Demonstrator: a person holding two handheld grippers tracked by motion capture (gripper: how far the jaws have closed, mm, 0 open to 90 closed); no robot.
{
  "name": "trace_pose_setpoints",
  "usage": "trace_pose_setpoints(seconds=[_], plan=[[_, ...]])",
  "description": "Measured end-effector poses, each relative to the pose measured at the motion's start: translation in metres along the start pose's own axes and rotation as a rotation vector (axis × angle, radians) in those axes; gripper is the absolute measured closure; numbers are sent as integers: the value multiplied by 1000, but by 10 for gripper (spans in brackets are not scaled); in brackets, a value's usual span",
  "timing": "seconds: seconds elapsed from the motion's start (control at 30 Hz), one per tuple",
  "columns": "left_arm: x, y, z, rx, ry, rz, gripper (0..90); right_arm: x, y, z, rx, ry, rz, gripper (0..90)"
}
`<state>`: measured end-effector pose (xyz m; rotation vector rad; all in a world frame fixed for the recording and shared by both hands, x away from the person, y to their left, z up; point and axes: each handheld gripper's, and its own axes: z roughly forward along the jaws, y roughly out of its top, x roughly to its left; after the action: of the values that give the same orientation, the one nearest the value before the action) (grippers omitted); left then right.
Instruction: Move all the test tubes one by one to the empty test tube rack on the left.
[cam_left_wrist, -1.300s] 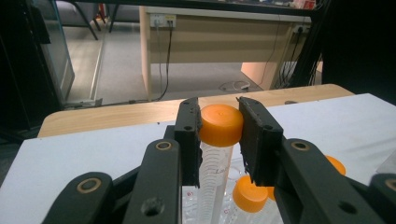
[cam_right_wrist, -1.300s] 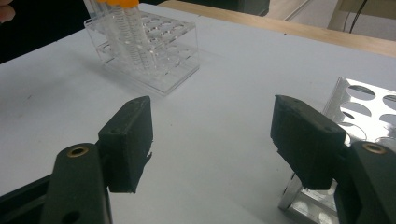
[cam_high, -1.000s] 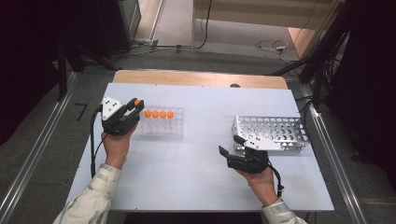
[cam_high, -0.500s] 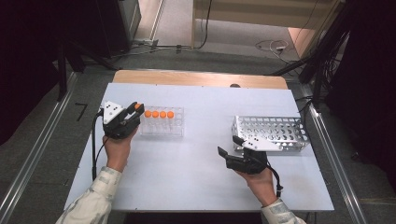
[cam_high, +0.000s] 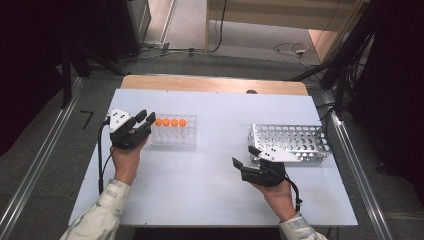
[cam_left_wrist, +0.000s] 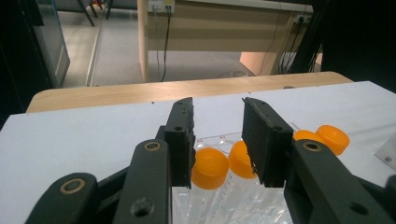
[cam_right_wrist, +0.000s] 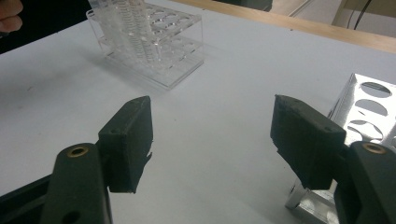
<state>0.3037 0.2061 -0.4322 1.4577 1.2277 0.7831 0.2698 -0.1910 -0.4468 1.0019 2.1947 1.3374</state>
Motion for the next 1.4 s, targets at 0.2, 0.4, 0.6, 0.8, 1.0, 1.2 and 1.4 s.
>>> trace_pose_setpoints(seconds=[0.2, 0.4, 0.6, 0.8, 1.0, 1.2, 1.4], plan=[[0, 0, -3, -2, -4, -10, 619, -1, 0, 0, -1, -2, 4, 285], [-1, -2, -7, -3, -28, -25, 585, -3, 0, -1, -3, -10, 10, 285], [-5, -6, -16, 0, -27, -33, 479, -11, 0, -4, -12, -34, 19, 285], [-7, -14, -28, 25, -3, -41, 283, -20, -1, -8, -20, -63, 29, 285], [-9, -21, -42, 36, 6, -36, 228, -28, -4, -15, -26, -88, 44, 284], [-12, -30, -51, 56, 14, -2, 207, -34, -6, -22, -32, -103, 47, 284], [-11, -38, -59, 91, 5, 0, 154, -40, -9, -30, -38, -122, 46, 284]])
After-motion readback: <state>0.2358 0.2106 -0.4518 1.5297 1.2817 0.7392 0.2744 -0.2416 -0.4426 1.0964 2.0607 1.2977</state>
